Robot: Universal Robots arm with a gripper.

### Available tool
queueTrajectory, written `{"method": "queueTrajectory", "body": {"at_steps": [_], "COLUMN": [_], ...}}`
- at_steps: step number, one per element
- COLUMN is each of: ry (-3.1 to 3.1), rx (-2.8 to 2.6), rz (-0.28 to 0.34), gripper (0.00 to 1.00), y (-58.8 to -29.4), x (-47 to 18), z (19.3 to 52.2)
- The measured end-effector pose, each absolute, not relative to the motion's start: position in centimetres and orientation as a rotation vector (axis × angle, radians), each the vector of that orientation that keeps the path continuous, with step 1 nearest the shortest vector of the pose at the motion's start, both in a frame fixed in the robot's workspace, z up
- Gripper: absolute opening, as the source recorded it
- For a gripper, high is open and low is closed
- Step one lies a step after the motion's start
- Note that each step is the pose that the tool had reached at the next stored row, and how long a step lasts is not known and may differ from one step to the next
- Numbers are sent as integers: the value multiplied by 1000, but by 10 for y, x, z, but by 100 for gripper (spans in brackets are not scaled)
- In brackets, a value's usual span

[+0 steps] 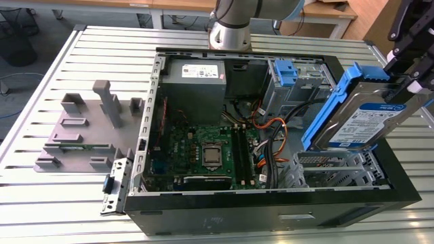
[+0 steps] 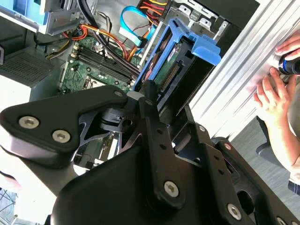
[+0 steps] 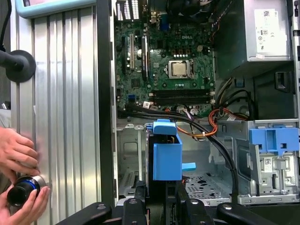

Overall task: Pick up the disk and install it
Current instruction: 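Insert the disk into the insertion slot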

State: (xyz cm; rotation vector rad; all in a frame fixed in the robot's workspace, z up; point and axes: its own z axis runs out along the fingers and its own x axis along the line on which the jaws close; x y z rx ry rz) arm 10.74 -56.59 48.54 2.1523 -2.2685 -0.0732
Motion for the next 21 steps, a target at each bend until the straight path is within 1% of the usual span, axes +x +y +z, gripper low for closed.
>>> {"method": "queueTrajectory", "body": {"at_steps": [21], "ry": [-2280], "rx": [2141], "rz": [-73], "gripper": [35], "y": [-566], "x": [113], "z": [474]}}
